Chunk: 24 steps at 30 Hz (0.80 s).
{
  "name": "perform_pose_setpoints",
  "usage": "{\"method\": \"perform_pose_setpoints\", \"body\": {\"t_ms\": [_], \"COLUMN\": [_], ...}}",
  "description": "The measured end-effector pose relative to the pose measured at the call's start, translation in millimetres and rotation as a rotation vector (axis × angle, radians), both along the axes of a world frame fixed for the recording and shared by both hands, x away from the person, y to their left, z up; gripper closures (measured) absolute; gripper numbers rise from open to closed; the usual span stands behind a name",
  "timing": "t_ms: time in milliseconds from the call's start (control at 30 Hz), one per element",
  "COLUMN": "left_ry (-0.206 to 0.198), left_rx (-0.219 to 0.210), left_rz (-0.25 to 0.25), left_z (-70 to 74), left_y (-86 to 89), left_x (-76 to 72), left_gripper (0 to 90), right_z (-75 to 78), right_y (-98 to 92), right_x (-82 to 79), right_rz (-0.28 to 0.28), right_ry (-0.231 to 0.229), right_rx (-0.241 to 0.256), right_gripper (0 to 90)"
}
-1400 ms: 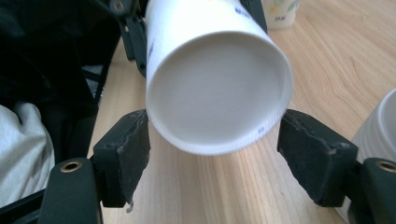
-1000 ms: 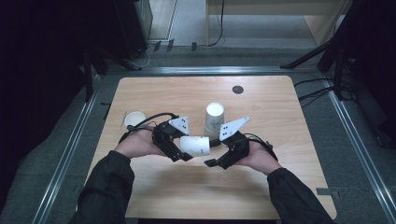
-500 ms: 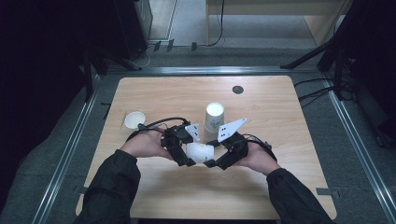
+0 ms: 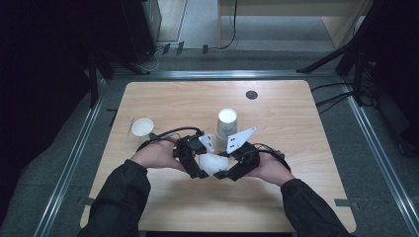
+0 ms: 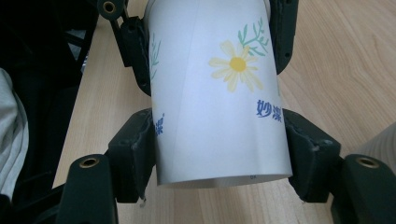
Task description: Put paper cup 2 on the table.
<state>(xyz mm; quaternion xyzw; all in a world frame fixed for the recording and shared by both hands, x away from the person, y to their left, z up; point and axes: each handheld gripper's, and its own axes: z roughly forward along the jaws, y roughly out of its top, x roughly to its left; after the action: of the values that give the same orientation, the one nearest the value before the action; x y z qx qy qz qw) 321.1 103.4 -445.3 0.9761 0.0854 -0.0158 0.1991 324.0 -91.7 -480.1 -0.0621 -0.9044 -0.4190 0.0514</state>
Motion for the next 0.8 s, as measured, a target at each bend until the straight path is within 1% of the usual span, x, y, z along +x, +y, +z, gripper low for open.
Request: {"method": "perform_pose_setpoints", "body": {"t_ms": [67,100,167,233,267,300,367,433,467,567,633,667,800], "left_ry": [0.009,0.013,0.011,0.004,0.008,0.007,0.006,-0.008,-0.005,0.001,0.008,0.008,0.027], "left_rx": [-0.013,-0.023,-0.048,-0.078,-0.088,-0.106,-0.131,-0.154,-0.168,-0.205,-0.242,-0.246,-0.287], "left_rz": [0.006,0.012,0.018,0.034,0.038,0.045,0.051,0.054,0.052,0.067,0.079,0.082,0.111], "left_z": [1.2,1.9,3.8,5.4,6.1,6.2,6.4,6.1,5.7,5.1,4.0,3.9,0.2], "left_y": [1.6,2.6,5.5,9.2,11.5,13.8,18.7,23.4,25.8,31.8,35.4,37.3,41.6], "left_x": [0.5,0.6,1.3,1.8,2.5,2.6,2.4,0.8,0.5,-0.7,-2.0,-2.2,-4.1], "left_gripper": [19.2,16.2,13.0,12.7,12.7,12.6,12.8,13.3,13.9,14.1,14.1,14.2,14.2], "right_z": [1.2,1.6,2.8,4.1,4.6,5.2,6.4,7.7,8.3,10.3,11.2,11.3,11.9], "right_y": [-0.4,-1.1,-3.7,-6.7,-8.1,-9.5,-12.2,-14.0,-14.8,-16.5,-17.1,-17.2,-18.0], "right_x": [-0.1,0.5,1.9,2.5,3.4,3.5,3.5,3.1,3.2,3.3,2.9,2.8,2.6], "right_rz": [0.000,0.000,-0.010,-0.015,-0.016,-0.016,-0.020,-0.023,-0.021,-0.018,-0.014,-0.012,-0.010], "right_ry": [-0.007,-0.008,-0.006,-0.001,-0.006,0.000,-0.002,0.001,0.002,0.009,0.005,0.011,0.011], "right_rx": [0.005,0.013,0.022,0.031,0.038,0.039,0.044,0.054,0.063,0.085,0.088,0.089,0.094], "right_gripper": [33.7,33.7,33.7,33.7,33.7,33.8,33.7,33.7,33.7,33.8,33.7,33.7,33.8]}}
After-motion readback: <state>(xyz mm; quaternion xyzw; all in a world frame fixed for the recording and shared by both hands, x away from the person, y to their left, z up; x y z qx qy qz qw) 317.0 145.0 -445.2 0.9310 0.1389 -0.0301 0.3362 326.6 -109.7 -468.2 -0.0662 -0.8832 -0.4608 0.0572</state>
